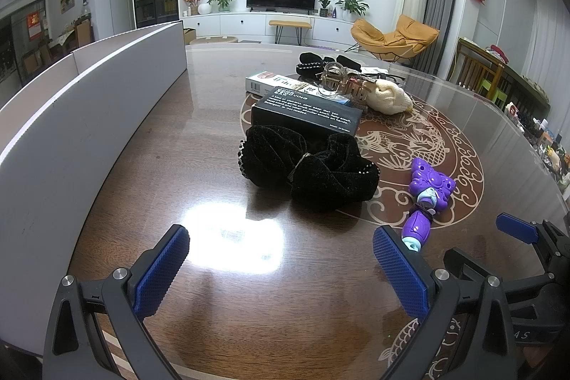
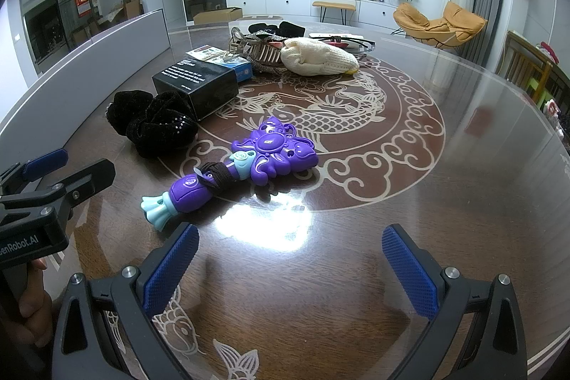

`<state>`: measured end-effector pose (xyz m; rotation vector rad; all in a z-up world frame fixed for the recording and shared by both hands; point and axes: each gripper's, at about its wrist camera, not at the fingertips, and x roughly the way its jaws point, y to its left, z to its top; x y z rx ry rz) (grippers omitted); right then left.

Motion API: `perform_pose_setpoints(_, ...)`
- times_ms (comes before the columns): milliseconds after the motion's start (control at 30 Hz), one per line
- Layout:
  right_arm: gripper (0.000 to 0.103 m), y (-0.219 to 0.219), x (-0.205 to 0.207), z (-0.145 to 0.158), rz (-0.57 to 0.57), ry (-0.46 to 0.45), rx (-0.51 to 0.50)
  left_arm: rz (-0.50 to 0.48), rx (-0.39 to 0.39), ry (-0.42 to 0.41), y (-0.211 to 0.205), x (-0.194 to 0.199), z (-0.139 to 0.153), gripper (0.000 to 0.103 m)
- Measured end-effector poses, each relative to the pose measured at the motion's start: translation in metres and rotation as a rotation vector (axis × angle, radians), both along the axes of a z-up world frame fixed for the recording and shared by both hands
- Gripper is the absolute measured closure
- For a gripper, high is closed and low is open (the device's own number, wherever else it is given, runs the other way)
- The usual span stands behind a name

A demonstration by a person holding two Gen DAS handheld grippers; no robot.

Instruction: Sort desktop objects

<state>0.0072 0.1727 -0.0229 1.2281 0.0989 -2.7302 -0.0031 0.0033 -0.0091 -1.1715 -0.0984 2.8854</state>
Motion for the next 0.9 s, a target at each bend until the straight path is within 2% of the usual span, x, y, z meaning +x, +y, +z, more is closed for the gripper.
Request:
perform_pose_setpoints(167, 0.000, -0.001, 0.000, 0.000, 0.000, -0.002, 0.003, -0.010, -0.004, -0.013, -0.004, -0.003, -0.001, 0.000)
perform_pose_setpoints(367, 0.000, -0.004, -0.003, -0.003, 0.020, -0.017, 0.005, -0.004, -0.070, -0.059, -0.024, -0.003, -0.004, 0.000)
perform_pose_setpoints(500, 0.000, -0.012, -0.007, -0.007, 0.043, -0.053, 0.042, 0.003, -0.067, -0.079, -0.032, -0.001, -0.008, 0.000)
perform_pose_setpoints(667, 0.000, -0.018, -0.016, -0.010, 0.074, -0.102, 0.041, 0.007, -0.071, -0.099, -0.038, -0.001, -0.012, 0.000)
perform_pose_setpoints(800, 0.000, -0.017, -0.043, -0.011, 0.043, -0.127, 0.036, 0.009, -0.075, -0.114, -0.036, -0.003, -0.014, 0.000)
perform_pose_setpoints(900, 0.000, -0.004, -0.071, -0.012, -0.039, -0.108, 0.029, 0.008, -0.091, -0.123, -0.034, -0.002, -0.016, 0.000)
